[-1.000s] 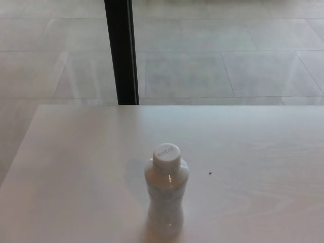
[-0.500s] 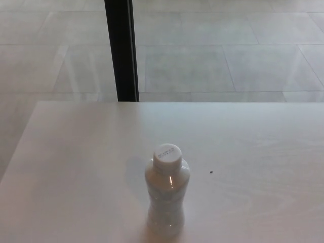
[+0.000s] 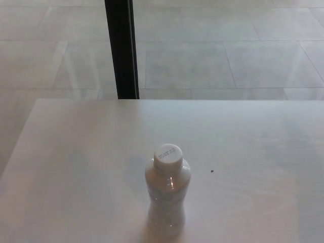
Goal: The robot uses its left hand to to lift the bottle kept on the middle of the desk and tilts it towards its right hand. It then uses its right hand to rotate its cap to open it and places the bottle and cap back on the desk
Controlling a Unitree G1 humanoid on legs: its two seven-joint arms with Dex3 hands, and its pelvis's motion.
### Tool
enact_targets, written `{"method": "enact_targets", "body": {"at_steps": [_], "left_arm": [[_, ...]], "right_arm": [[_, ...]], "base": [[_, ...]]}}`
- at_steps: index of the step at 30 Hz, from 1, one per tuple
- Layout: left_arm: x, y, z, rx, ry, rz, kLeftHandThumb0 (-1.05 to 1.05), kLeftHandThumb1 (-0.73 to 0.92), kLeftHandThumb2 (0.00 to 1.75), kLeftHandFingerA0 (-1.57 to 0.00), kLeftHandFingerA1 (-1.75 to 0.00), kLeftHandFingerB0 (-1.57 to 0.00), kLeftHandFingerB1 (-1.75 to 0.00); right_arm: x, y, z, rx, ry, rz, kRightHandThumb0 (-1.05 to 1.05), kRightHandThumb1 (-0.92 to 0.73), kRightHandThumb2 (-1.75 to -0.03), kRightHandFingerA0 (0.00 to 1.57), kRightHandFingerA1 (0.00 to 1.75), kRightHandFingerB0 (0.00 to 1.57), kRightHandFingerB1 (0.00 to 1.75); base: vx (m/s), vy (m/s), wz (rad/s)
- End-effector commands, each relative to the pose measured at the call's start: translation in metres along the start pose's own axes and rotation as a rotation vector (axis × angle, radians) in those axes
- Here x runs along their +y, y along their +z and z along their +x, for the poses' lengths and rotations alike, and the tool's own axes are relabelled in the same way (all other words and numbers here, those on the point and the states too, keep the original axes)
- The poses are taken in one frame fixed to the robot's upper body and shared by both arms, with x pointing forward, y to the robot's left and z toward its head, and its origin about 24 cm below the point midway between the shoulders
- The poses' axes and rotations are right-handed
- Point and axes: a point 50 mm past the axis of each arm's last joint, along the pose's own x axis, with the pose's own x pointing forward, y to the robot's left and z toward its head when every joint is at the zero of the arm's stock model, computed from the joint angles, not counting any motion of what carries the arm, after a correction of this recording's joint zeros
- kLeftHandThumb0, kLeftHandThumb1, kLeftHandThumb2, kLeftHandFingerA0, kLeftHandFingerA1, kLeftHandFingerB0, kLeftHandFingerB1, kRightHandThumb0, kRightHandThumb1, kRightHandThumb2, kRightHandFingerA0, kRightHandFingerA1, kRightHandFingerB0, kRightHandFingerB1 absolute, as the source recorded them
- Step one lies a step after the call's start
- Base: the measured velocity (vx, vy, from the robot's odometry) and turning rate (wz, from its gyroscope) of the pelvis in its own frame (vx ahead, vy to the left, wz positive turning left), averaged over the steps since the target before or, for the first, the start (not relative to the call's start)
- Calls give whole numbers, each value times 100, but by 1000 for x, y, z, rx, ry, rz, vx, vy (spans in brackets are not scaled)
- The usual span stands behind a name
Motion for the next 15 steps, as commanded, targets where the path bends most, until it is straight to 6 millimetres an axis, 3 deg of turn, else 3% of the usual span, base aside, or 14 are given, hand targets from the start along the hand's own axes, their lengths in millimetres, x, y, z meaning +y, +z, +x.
{"method": "enact_targets", "body": {"at_steps": [1,2,3,4,5,6,7,11,12,15], "left_arm": [[-64,-2,6,113,-225,-39,-104,69,101,0,-10,0,0],[-69,-3,7,126,-237,-26,-104,71,103,0,-9,0,0],[-73,-3,7,121,-254,11,-105,71,103,0,-12,0,-1],[-76,-4,7,117,-270,39,-105,71,102,0,-13,0,-2],[-77,-4,7,119,-274,46,-105,71,102,0,-13,0,-2],[-78,-5,6,122,-284,64,-105,72,103,0,-14,0,-3],[-80,-6,6,131,-298,83,-105,72,103,0,-13,0,-2],[-93,-12,8,172,-339,87,-105,68,104,0,-13,0,-3],[-95,-13,8,176,-345,87,-105,67,104,0,-13,0,-3],[-99,-16,7,189,-353,93,-105,66,104,0,-15,0,-3]], "right_arm": [[51,-1,0,94,158,49,-37,-47,-109,1,51,0,50],[52,-1,1,103,155,63,-81,-90,-68,18,42,14,26],[53,-2,1,107,156,66,-81,-90,-68,19,43,14,27],[55,-3,1,109,158,70,-81,-70,-106,15,53,6,40],[56,-3,1,111,159,72,-81,-70,-106,15,53,6,40],[57,-3,2,113,159,72,-82,-88,-67,21,48,15,28],[58,-4,2,119,156,77,-82,-68,-105,18,55,7,42],[59,-6,3,144,137,110,-77,-66,-103,23,57,12,43],[60,-6,3,146,138,113,-77,-85,-67,27,52,22,31],[62,-7,2,156,141,113,-76,-84,-66,29,54,28,31]], "base": [[0,0,0],[0,0,0],[0,0,0],[0,0,0],[0,0,0],[0,0,0],[0,0,0],[0,0,0],[0,0,0],[0,0,0]]}}
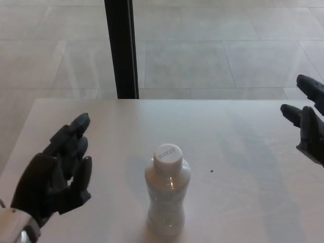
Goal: The robot uses its left hand to to lift the bottle kept on the middle of the desk and tilts it towards its right hand. It then uses its right hand to rotate its cap to open it and places the bottle and cap back on the desk
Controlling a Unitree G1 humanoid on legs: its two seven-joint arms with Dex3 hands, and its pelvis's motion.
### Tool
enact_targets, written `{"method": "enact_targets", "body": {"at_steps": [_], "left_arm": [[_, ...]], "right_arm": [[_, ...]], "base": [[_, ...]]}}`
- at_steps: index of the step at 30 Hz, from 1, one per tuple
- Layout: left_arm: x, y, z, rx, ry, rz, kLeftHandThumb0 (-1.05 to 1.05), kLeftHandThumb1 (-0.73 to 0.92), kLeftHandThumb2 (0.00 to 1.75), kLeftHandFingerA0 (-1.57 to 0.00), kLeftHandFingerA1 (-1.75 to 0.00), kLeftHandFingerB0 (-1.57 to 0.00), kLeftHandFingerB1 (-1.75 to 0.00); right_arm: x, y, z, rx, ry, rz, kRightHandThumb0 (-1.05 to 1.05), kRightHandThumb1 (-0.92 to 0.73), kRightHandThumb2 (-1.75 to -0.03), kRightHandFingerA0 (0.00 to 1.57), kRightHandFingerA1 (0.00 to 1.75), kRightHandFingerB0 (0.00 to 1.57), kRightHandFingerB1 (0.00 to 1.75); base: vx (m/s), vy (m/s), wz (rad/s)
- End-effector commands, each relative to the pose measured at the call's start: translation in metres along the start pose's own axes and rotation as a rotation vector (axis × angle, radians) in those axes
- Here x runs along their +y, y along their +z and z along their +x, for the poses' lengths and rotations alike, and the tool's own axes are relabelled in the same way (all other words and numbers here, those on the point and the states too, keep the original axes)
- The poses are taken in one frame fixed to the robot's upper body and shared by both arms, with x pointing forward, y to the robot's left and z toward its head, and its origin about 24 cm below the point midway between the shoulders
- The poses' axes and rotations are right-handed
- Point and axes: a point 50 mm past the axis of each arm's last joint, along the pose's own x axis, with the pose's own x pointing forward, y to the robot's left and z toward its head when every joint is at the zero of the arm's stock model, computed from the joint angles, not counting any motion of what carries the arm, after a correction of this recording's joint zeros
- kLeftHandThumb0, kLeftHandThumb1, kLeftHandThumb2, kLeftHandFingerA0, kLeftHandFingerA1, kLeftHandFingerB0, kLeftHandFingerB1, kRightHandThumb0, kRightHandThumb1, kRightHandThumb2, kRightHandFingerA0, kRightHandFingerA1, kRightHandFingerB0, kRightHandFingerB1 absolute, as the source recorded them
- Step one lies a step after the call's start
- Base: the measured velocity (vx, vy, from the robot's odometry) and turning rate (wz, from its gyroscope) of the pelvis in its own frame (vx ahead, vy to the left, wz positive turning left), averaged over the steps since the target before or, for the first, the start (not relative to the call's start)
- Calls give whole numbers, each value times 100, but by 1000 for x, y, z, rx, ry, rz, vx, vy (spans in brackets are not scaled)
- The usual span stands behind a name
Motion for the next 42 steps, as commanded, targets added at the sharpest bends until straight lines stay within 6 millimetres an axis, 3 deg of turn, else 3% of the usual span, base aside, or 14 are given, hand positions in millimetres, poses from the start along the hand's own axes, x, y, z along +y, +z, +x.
{"method": "enact_targets", "body": {"at_steps": [1,15,16,18,19,29,31,32,33,35,38,39,40,42], "left_arm": [[-6,-8,3,85,-9,61,-105,67,105,0,-16,0,-3],[-33,-18,22,151,-123,284,-105,68,111,0,-23,0,-8],[-37,-17,24,147,-131,293,-104,67,111,0,-23,0,-8],[-39,-17,27,152,-143,300,-97,81,65,0,0,0,0],[-45,-16,28,166,-153,306,-105,66,111,0,-22,0,-7],[-54,-21,30,180,-188,327,-105,66,112,0,-29,0,-10],[-54,-23,30,184,-195,347,-92,82,65,0,0,0,0],[-54,-25,28,200,-198,361,-105,68,113,0,-28,0,-9],[-53,-27,27,205,-202,366,-93,82,65,0,0,0,0],[-51,-33,25,220,-206,383,-97,61,102,0,-22,0,0],[-50,-36,22,229,-206,374,-92,71,85,0,0,0,0],[-50,-38,21,233,-204,366,-94,60,99,0,-21,0,0],[-50,-40,20,244,-200,354,-92,69,86,0,0,0,0],[-49,-40,19,247,-198,350,-92,69,86,0,0,0,0]], "right_arm": [[1,-3,1,52,-18,22,-75,-84,-67,30,55,28,31],[4,-3,6,58,-75,65,-69,-79,-65,41,68,41,33],[5,-3,7,57,-78,64,-69,-64,-101,42,69,35,50],[6,-3,7,55,-80,60,-69,-80,-64,42,67,42,33],[8,-4,7,55,-77,48,-69,-81,-65,41,68,41,34],[10,-6,5,57,-95,35,-62,-81,-66,43,68,40,34],[10,-7,5,56,-106,39,-63,-66,-101,44,71,34,50],[11,-8,4,56,-105,36,-61,-81,-65,44,70,41,33],[11,-8,4,55,-107,36,-62,-81,-65,43,71,41,33],[11,-9,3,54,-107,24,-63,-81,-65,43,71,41,34],[11,-10,1,53,-101,20,-62,-80,-64,43,72,40,34],[11,-10,0,53,-101,21,-63,-64,-101,44,73,34,51],[11,-12,-1,56,-102,18,-64,-79,-64,42,74,41,34],[12,-12,-1,56,-101,17,-64,-79,-64,42,74,41,34]], "base": [[0,0,0],[0,0,0],[0,0,0],[0,0,0],[0,0,0],[0,0,0],[0,0,0],[0,0,0],[0,0,0],[0,0,0],[0,0,0],[0,0,0],[0,0,0],[0,0,0]]}}
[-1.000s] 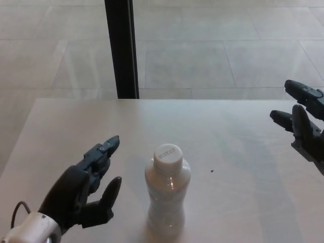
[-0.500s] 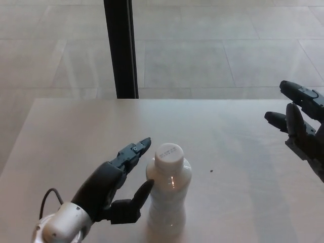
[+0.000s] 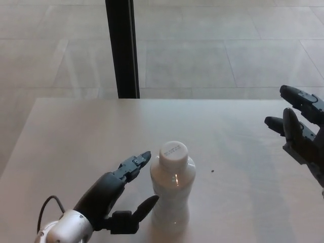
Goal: The robot uses its left hand to to lift the bottle kept on the middle of the desk and tilts it towards its right hand. It then uses its right hand to rotate its cap to open it and places the bottle and cap back on the desk
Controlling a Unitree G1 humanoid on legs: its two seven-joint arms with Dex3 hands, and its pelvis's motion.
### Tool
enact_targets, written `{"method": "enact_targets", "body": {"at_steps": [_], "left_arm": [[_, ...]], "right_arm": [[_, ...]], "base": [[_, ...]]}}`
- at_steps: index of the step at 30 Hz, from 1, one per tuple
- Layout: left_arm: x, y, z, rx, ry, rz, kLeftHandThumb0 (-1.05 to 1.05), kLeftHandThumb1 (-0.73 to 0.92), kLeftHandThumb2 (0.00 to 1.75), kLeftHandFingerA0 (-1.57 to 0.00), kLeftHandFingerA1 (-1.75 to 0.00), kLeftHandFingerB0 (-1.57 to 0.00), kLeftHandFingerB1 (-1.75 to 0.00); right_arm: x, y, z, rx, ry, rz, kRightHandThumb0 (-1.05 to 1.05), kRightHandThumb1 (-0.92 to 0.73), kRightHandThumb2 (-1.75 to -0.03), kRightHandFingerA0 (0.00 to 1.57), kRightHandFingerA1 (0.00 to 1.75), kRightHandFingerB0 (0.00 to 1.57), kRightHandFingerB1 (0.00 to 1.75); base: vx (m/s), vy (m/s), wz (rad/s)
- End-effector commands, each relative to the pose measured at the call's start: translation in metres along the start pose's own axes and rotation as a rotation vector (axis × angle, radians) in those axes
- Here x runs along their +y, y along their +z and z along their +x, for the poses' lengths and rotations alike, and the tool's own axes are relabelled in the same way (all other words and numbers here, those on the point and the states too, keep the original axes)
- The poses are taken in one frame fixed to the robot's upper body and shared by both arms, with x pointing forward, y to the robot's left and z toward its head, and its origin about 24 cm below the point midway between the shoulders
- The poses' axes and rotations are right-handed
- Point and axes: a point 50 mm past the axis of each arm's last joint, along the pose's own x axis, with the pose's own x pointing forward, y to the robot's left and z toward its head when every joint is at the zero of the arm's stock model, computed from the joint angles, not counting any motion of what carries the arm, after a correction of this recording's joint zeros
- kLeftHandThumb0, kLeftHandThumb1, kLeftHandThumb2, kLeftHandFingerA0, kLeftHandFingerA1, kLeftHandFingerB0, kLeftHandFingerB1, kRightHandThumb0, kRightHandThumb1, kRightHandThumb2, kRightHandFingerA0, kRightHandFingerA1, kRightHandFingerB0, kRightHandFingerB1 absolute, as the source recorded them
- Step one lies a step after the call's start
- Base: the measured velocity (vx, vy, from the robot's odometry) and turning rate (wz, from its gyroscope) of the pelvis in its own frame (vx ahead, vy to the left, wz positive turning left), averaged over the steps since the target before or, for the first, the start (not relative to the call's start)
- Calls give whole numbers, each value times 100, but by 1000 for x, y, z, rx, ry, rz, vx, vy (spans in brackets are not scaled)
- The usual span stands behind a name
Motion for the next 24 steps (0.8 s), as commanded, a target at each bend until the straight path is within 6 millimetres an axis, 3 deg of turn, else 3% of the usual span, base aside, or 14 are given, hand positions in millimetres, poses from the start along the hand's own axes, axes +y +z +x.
{"method": "enact_targets", "body": {"at_steps": [1,5,6,7,8,12,14,16,17,18,19,20,21,24], "left_arm": [[2,-8,-3,32,7,7,-94,68,86,0,0,0,0],[-3,-2,2,-11,13,-80,-96,58,83,0,0,0,0],[-5,-1,3,-16,15,-91,-98,55,84,0,0,0,0],[-6,0,3,-16,17,-98,-98,55,84,0,0,0,0],[-7,1,4,-18,20,-114,-98,53,83,0,0,0,0],[-13,4,7,-36,54,-149,-89,50,80,0,0,0,0],[-17,6,9,-38,99,-154,-88,63,59,0,0,0,0],[-20,6,12,-31,118,-166,-94,65,60,0,0,0,0],[-21,6,12,-28,121,-167,-93,54,81,0,0,0,0],[-21,6,13,-24,124,-168,-93,54,81,0,0,0,0],[-22,6,12,-20,118,-183,-91,63,59,0,0,0,0],[-22,6,12,-20,120,-184,-91,63,59,0,0,0,0],[-23,5,12,-19,119,-188,-96,49,83,0,0,0,0],[-25,3,12,-13,114,-192,-99,49,84,0,0,0,0]], "right_arm": [[-1,-1,-4,-16,-17,-19,-65,-78,-64,42,73,42,33],[2,-5,-6,-10,-7,-35,-65,-77,-64,41,73,42,33],[2,-5,-7,-11,-6,-37,-66,-62,-98,40,71,33,49],[2,-5,-7,-11,-4,-41,-66,-62,-98,40,71,33,49],[2,-6,-7,-10,-4,-42,-66,-77,-64,41,74,42,33],[3,-6,-7,-12,-6,-40,-65,-76,-63,40,73,41,33],[4,-7,-7,-7,-9,-41,-64,-75,-63,40,73,41,33],[4,-7,-8,-11,-10,-37,-64,-75,-63,40,74,41,33],[4,-7,-8,-11,-11,-39,-63,-75,-63,40,74,41,33],[3,-7,-8,-10,-13,-41,-63,-75,-63,40,74,41,33],[4,-7,-7,-13,-17,-34,-63,-74,-63,39,76,43,33],[4,-7,-7,-13,-15,-34,-63,-74,-63,39,76,43,33],[4,-6,-7,-13,-18,-35,-63,-74,-63,37,76,44,34],[3,-5,-6,-19,-26,-33,-63,-74,-63,37,77,44,34]], "base": [[0,0,0],[0,0,0],[0,0,0],[0,0,0],[0,0,0],[0,0,0],[0,0,0],[0,0,0],[0,0,0],[0,0,0],[0,0,0],[0,0,0],[0,0,0],[0,0,0]]}}
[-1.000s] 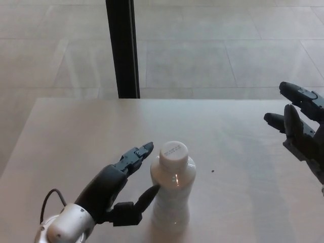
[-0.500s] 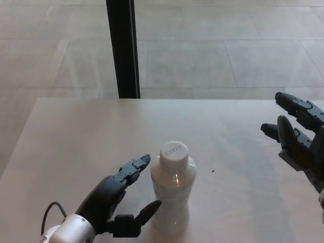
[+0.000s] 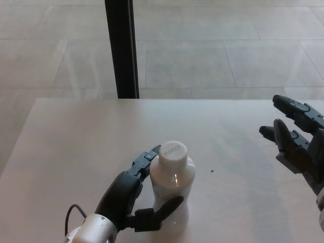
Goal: The robot uses its left hand to to lift the bottle kept on the middle of the desk and tilts it towards its right hand. It then uses its right hand to rotate its cap to open it and places the bottle and cap back on the desk
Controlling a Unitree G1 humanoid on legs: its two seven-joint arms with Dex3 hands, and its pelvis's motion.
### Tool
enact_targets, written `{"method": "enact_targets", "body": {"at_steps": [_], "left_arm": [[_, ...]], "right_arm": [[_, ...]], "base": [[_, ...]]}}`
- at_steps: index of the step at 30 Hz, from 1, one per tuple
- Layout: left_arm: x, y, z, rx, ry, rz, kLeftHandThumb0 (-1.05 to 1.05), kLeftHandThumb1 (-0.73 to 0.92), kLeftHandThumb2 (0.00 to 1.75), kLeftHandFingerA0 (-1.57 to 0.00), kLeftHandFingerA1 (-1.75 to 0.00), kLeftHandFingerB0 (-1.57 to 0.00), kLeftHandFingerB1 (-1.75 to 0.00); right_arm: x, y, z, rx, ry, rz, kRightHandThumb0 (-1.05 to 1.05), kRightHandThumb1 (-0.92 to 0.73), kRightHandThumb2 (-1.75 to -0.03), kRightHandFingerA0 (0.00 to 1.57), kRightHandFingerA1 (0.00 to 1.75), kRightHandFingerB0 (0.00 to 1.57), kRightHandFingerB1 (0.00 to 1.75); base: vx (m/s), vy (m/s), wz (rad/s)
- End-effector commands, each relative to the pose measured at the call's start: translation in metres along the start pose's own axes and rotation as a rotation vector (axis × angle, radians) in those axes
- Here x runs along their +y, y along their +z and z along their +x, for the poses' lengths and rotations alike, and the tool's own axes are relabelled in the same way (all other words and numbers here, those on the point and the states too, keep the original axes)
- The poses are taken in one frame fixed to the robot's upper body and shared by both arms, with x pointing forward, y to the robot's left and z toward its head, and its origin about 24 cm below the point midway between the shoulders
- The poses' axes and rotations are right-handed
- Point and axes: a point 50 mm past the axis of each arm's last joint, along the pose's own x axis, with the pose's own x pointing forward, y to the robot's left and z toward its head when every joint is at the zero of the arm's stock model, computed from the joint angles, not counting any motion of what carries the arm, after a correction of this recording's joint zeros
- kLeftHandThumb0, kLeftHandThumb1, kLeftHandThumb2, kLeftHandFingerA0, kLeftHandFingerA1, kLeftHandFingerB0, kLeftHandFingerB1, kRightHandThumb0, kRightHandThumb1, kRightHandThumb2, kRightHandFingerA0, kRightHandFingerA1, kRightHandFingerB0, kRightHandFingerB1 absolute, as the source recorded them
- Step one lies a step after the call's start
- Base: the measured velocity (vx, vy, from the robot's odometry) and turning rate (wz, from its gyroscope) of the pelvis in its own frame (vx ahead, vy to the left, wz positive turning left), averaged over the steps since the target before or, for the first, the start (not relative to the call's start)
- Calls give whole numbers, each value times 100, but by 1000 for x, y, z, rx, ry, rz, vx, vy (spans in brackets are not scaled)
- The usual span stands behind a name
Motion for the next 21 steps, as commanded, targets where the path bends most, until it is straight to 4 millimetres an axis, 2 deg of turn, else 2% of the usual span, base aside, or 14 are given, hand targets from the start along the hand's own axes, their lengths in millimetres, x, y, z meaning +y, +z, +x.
{"method": "enact_targets", "body": {"at_steps": [1,2,3,5,6,7,11,12,14,15,19,20,21], "left_arm": [[3,-9,-2,48,33,7,-96,64,58,0,0,0,0],[1,-13,-2,63,22,2,-97,50,82,0,0,0,0],[0,-13,-2,71,22,1,-98,63,59,0,0,0,0],[-5,-16,-1,86,18,-5,-97,63,59,0,0,0,0],[-8,-16,0,89,16,-11,-93,47,82,0,0,0,0],[-10,-16,2,92,18,-16,-90,62,58,0,0,0,0],[-21,-11,9,83,64,-52,-79,58,57,0,0,0,0],[-28,-5,13,94,80,-64,-71,59,57,0,0,0,0],[-28,-6,12,99,87,-68,-71,59,57,0,0,0,0],[-32,-4,14,94,86,-85,-65,58,57,0,0,0,0],[-45,2,22,74,113,-173,-62,57,65,0,0,0,0],[-49,3,23,71,137,-201,-58,60,64,0,-5,0,0],[-49,3,23,72,146,-208,-58,60,64,0,-5,0,0]], "right_arm": [[-2,5,-1,-31,-31,-7,-62,-74,-63,37,77,44,34],[-3,6,0,-34,-39,-12,-62,-74,-63,36,75,46,34],[-3,5,0,-39,-43,-23,-63,-74,-63,35,74,46,34],[-2,4,0,-41,-50,-35,-65,-73,-63,34,68,48,35],[-2,4,-1,-40,-53,-36,-65,-73,-63,34,67,48,35],[-2,3,-1,-39,-55,-32,-66,-73,-62,33,66,48,36],[-2,1,-1,-37,-47,-18,-65,-72,-62,31,66,47,36],[-2,2,-2,-30,-51,-16,-67,-59,-99,31,65,42,52],[0,1,-2,-27,-46,-17,-67,-59,-99,31,65,42,52],[-1,2,-2,-31,-47,-16,-63,-71,-62,32,68,48,36],[-3,4,0,-39,-62,-21,-62,-71,-63,33,69,48,35],[-4,4,0,-40,-63,-26,-68,-61,-99,34,68,39,51],[-4,4,0,-39,-63,-27,-68,-61,-99,34,68,39,51]], "base": [[0,0,0],[0,0,0],[0,0,0],[0,0,0],[0,0,0],[0,0,0],[0,0,0],[0,0,0],[0,0,0],[0,0,0],[0,0,0],[0,0,0],[0,0,0]]}}
